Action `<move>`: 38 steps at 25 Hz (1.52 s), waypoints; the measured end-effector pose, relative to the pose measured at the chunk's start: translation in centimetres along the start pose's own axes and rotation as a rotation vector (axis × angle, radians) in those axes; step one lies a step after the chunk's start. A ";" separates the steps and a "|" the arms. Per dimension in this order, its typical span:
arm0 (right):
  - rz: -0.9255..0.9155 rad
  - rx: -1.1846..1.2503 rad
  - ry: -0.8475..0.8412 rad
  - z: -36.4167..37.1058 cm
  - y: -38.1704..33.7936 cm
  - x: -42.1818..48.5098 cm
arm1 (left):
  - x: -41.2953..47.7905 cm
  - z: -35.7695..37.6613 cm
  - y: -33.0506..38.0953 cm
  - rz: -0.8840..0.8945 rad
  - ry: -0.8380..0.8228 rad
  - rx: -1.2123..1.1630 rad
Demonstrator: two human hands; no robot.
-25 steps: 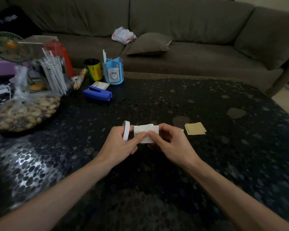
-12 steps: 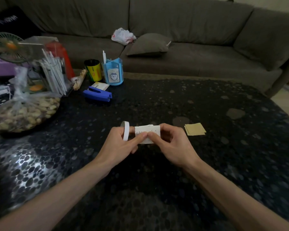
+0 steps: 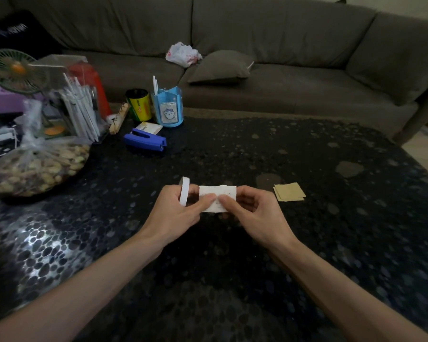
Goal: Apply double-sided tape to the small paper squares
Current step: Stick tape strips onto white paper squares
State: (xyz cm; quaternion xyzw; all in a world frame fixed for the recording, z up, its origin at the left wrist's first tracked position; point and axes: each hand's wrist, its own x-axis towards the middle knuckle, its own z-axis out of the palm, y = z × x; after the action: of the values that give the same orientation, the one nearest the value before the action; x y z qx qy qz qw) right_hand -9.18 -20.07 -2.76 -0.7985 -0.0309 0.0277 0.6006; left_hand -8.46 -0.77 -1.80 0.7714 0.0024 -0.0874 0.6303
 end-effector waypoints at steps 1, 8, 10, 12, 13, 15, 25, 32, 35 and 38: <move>0.011 0.009 -0.005 0.0 0.0 0.0 | -0.1 0.1 0.1 0.002 0.003 0.008; 0.010 0.000 -0.012 0.0 -0.2 0.1 | -0.2 0.1 0.2 0.010 -0.005 0.030; 0.022 -0.025 -0.011 0.1 -0.2 0.1 | -0.3 0.2 0.3 0.021 -0.020 0.058; 0.018 -0.065 -0.018 0.0 -0.2 0.3 | -0.4 0.5 0.3 0.027 -0.069 0.052; 0.013 -0.074 -0.024 -0.1 -0.2 0.3 | -0.5 0.5 0.3 0.023 -0.082 0.038; 0.006 -0.071 -0.023 0.0 -0.2 0.3 | -0.5 0.5 0.4 0.021 -0.075 0.022; 0.094 0.035 -0.020 -0.1 -0.5 0.0 | -0.2 0.3 0.2 0.015 -0.044 0.016; 0.247 -0.087 0.402 -4.0 1.0 2.1 | 0.6 0.5 -0.6 -0.054 -0.212 0.140; 0.312 -0.314 0.623 -8.2 2.5 3.4 | 0.8 0.6 -0.5 0.028 -0.308 0.154; 0.358 -0.428 0.665 -10.0 3.3 3.5 | 0.8 0.3 -0.3 0.124 -0.295 0.247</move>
State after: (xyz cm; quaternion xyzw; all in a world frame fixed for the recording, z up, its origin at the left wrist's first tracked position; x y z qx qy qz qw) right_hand -4.80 -30.27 -3.16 -0.8632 0.2984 -0.1343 0.3845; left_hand -7.77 -1.12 -2.27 0.8204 -0.1481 -0.1600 0.5287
